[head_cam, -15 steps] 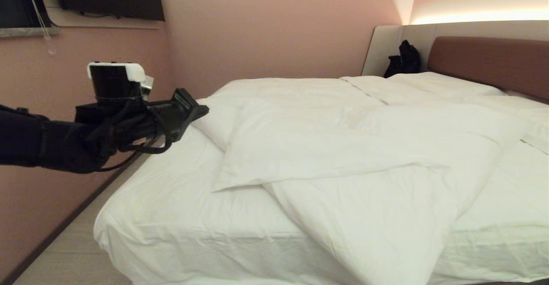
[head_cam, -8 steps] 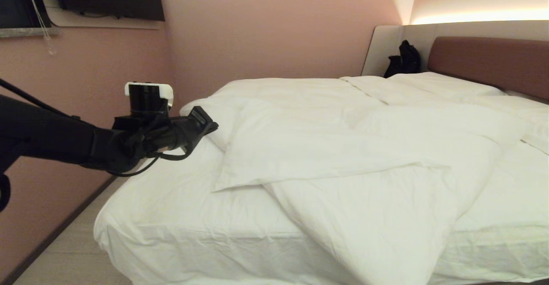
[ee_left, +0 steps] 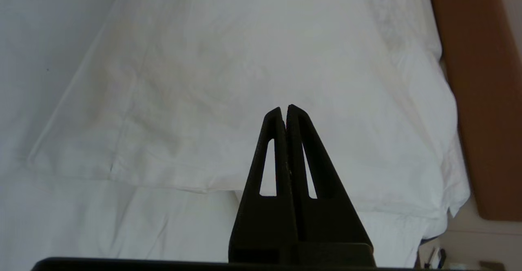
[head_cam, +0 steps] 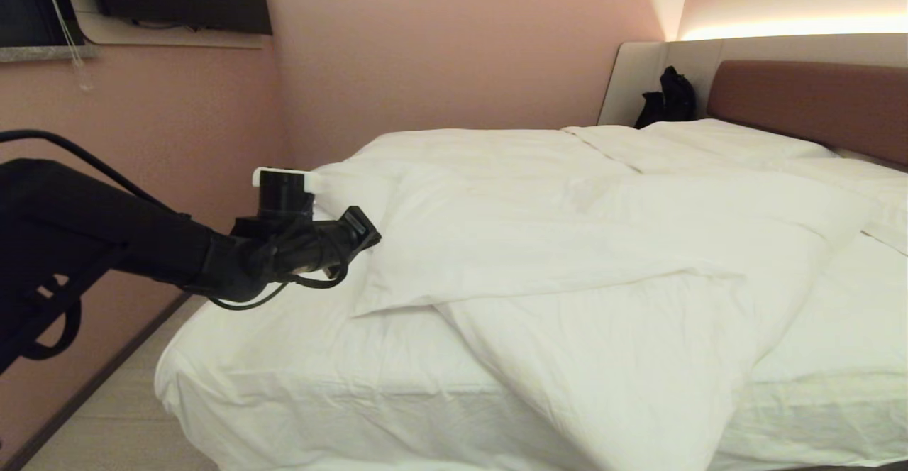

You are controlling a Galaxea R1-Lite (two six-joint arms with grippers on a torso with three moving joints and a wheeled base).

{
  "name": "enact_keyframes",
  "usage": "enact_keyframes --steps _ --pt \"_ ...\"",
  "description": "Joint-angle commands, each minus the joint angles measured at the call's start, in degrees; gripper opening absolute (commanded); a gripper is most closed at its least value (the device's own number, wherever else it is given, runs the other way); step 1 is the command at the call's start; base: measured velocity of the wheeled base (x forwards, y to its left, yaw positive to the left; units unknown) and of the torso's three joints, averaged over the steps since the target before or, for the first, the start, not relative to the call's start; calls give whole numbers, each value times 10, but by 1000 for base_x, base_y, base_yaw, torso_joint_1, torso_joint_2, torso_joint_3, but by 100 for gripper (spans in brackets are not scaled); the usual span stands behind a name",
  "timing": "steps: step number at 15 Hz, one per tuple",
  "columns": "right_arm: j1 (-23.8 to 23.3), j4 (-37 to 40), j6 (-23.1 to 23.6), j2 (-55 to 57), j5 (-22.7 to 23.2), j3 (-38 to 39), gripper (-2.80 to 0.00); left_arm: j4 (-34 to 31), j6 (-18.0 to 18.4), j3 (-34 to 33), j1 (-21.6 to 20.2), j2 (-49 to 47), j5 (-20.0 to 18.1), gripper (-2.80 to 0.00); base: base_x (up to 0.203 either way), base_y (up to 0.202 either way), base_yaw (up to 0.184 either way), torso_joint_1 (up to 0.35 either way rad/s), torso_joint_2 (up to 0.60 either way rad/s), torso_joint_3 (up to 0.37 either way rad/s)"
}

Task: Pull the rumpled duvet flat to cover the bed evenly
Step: Hold the folded corner of the quilt

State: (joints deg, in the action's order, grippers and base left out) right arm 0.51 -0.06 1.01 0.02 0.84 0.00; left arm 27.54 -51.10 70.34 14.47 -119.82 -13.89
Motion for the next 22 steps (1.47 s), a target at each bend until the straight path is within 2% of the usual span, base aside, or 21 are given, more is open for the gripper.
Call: enact_keyframes --steps 1,4,15,16,19,21,22 --pt "0 0 0 1 0 0 -280 1 14 -7 12 -7 0 -280 0 0 0 0 0 0" --pt "0 0 0 1 0 0 -280 5 42 -15 19 -18 16 -280 0 0 0 0 0 0" --pt "0 0 0 1 0 0 -280 1 43 -1 19 -55 32 -280 0 0 0 0 0 0" --pt "0 0 0 1 0 0 -280 1 43 0 19 -54 33 0 0 0 0 0 0 0" --pt "0 0 0 1 0 0 -280 1 41 -1 19 -52 33 0 0 0 0 0 0 0" --pt "0 0 0 1 0 0 -280 1 37 -6 19 -54 49 0 0 0 0 0 0 0" --pt "0 0 0 1 0 0 -280 1 34 -8 19 -55 72 0 0 0 0 0 0 0"
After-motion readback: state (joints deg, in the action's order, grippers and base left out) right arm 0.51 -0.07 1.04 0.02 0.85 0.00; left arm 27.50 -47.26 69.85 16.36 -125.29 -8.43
